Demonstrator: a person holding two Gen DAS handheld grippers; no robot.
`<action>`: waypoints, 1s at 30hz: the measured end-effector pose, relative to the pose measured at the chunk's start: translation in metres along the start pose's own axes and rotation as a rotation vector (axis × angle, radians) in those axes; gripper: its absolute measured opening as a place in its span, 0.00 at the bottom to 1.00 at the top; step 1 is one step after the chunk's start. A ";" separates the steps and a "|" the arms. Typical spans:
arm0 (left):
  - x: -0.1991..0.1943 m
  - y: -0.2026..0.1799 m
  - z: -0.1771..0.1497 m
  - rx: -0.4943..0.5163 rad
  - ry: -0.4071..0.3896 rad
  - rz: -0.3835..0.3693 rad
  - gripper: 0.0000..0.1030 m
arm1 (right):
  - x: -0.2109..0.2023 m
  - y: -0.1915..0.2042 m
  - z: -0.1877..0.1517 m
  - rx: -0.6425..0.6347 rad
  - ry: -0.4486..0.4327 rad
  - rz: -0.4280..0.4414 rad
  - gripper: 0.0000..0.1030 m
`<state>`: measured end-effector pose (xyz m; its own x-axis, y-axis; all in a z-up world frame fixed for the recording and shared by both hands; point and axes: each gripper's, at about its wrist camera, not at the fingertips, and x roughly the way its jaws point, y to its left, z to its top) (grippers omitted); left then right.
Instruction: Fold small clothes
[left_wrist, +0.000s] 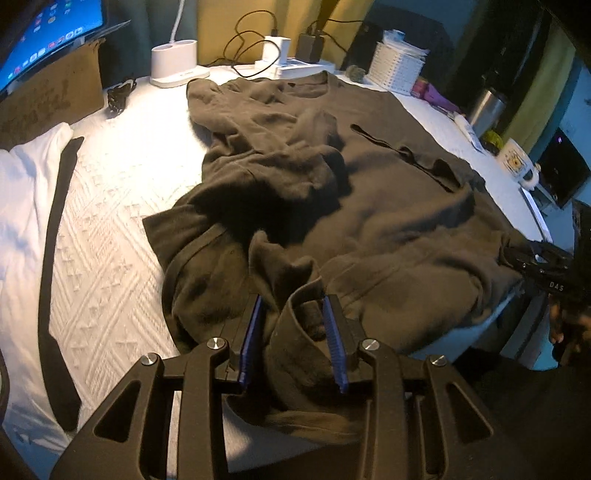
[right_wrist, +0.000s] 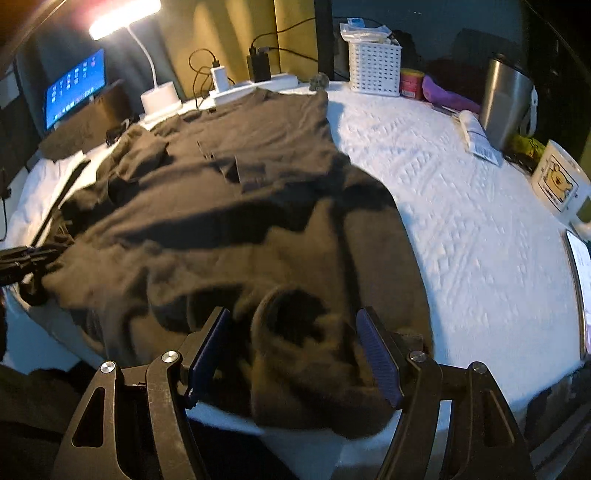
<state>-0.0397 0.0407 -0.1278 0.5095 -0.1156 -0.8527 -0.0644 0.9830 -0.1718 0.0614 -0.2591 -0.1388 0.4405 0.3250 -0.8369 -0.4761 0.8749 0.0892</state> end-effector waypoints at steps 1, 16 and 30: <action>-0.001 -0.001 -0.002 0.011 0.002 0.000 0.32 | -0.003 -0.001 -0.005 -0.008 -0.001 -0.003 0.70; -0.016 -0.012 -0.012 0.047 -0.036 0.010 0.33 | -0.049 -0.028 -0.006 0.046 -0.099 0.023 0.70; -0.057 -0.016 -0.011 0.091 -0.214 0.027 0.06 | -0.059 -0.017 0.002 -0.004 -0.114 0.003 0.13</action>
<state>-0.0768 0.0298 -0.0814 0.6799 -0.0652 -0.7304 -0.0084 0.9953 -0.0967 0.0450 -0.2924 -0.0902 0.5228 0.3669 -0.7694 -0.4806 0.8724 0.0895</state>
